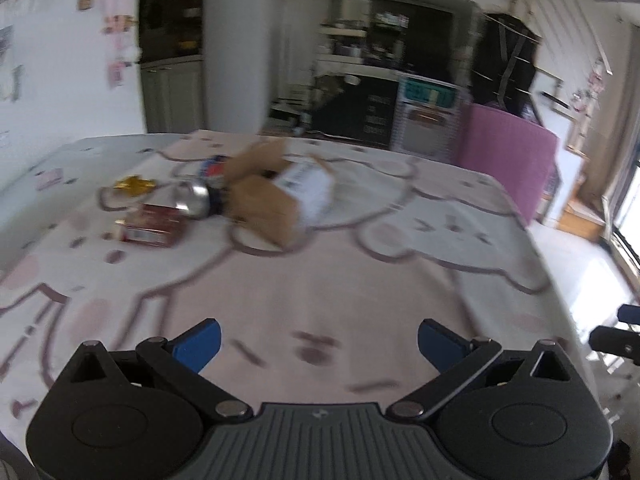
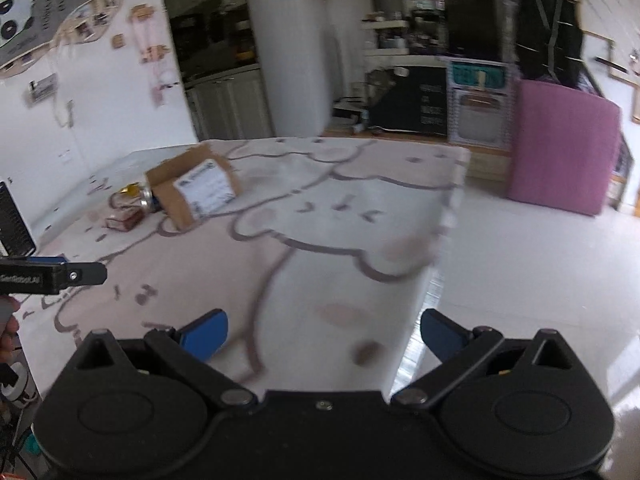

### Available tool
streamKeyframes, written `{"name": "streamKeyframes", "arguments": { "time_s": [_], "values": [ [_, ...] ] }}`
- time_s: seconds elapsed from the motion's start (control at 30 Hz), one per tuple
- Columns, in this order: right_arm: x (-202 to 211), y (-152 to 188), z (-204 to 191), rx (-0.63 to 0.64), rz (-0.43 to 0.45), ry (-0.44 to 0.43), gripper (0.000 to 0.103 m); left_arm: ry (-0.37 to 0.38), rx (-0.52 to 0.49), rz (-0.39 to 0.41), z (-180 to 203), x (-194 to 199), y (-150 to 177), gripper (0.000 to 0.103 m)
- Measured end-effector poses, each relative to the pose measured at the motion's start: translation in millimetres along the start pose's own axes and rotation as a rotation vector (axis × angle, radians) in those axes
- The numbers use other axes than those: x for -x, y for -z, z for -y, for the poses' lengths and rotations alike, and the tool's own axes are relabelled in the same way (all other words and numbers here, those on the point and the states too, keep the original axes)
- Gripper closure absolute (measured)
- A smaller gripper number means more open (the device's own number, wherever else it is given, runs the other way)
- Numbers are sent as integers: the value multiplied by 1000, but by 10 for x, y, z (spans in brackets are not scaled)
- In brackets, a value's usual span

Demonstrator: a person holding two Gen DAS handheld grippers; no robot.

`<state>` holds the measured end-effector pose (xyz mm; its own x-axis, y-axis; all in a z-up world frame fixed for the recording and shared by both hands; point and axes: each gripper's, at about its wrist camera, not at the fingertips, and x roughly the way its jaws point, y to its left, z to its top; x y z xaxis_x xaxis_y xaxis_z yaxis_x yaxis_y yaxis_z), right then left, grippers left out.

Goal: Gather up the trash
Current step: 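Grasp the red cigarette pack with the left tool while the right tool grasps the cardboard box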

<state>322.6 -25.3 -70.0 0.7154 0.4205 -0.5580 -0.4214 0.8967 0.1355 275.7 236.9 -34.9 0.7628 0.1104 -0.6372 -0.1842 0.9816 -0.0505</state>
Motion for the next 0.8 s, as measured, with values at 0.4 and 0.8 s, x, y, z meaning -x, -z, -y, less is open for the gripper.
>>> {"name": "streamKeyframes", "arguments": {
  "time_s": [0.4,0.8],
  "values": [
    [-1025,-441,-914,101,-3,-123,0,-167,102,24,-1034,-668,-269,0],
    [-2100,-761,-1296,71,-116,-167,0,-217,118,-63,-1640,-1477,-557,0]
  ]
}}
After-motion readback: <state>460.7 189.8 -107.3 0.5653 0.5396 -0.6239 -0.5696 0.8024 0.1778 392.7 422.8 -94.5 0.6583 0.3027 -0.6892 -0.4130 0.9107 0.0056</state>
